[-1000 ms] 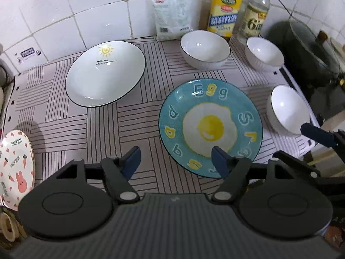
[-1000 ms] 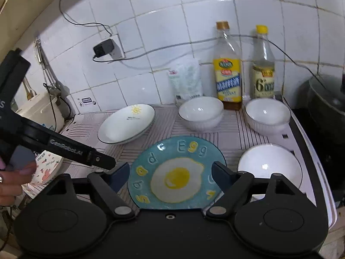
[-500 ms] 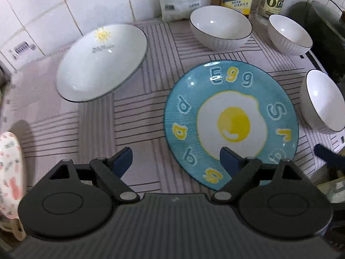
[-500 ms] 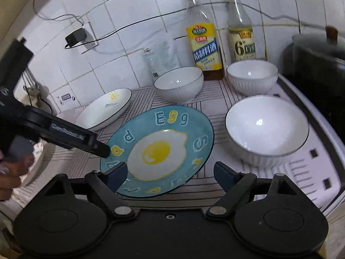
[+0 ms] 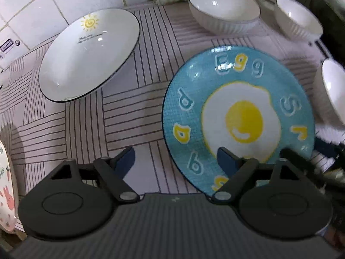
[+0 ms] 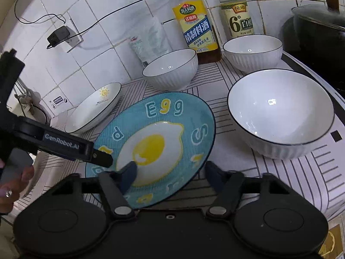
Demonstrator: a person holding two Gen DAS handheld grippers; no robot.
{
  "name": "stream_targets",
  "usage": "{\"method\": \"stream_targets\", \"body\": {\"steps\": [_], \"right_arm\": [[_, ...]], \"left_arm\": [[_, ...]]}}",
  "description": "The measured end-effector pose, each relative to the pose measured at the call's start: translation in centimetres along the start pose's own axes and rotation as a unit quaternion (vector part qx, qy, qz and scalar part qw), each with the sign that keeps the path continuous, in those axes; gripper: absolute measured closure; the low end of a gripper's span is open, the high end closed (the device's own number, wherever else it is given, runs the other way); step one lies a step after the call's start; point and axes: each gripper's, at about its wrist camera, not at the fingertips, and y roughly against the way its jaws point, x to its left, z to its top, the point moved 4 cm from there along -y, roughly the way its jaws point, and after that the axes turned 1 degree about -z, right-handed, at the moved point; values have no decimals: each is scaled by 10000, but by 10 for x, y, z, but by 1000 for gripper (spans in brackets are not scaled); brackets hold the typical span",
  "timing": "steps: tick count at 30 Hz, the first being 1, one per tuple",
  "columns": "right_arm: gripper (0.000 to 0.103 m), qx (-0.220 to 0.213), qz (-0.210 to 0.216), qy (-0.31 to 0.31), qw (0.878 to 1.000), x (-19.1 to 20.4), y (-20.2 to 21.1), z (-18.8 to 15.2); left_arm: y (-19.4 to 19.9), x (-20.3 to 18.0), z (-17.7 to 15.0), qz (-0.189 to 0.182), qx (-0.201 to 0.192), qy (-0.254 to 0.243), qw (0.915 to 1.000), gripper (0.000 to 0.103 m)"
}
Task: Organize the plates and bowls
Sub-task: 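Move both tools to the blue egg plate rim and close them, then lift the blue egg plate with both tools and carry it over the sun plate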
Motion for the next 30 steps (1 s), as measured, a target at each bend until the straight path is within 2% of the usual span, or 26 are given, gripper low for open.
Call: {"method": "stream_targets", "body": {"steps": [1, 2, 4, 8, 10, 15, 18, 23, 27, 30], "right_arm": [[45, -8, -80, 2, 10000, -1, -1, 0], [60, 1, -195, 60, 9998, -1, -1, 1], [78, 110, -497, 257, 9984, -3, -3, 1], [81, 187, -357, -132, 9991, -14, -2, 1], [81, 223, -349, -239, 9989, -15, -5, 1], [81, 200, -148, -912, 9955, -26, -14, 1], [84, 224, -97, -1076, 9939, -29, -15, 1], [85, 446, -110, -1058, 9933, -25, -15, 5], [84, 609, -9, -617, 9962, -13, -8, 7], [84, 661, 41, -517, 9965, -9, -4, 6]], "left_arm": [[-3, 0, 0, 17, 61, -52, 10000, 39], [-4, 0, 0, -1, 86, -67, 9999, 41], [-5, 1, 1, -125, 91, -19, 9999, 48], [-3, -1, 0, -313, 40, -66, 9995, 62], [-3, -3, 0, -389, 3, -73, 9992, 65], [-7, -3, 3, -461, -171, -40, 9988, 66], [-8, -1, 4, -524, -262, -53, 9983, 67], [-1, 2, -1, -519, -190, -257, 9981, 69], [4, 7, -9, -630, -52, -175, 9978, 69], [9, 8, -18, -613, -36, -125, 9980, 69]]}}
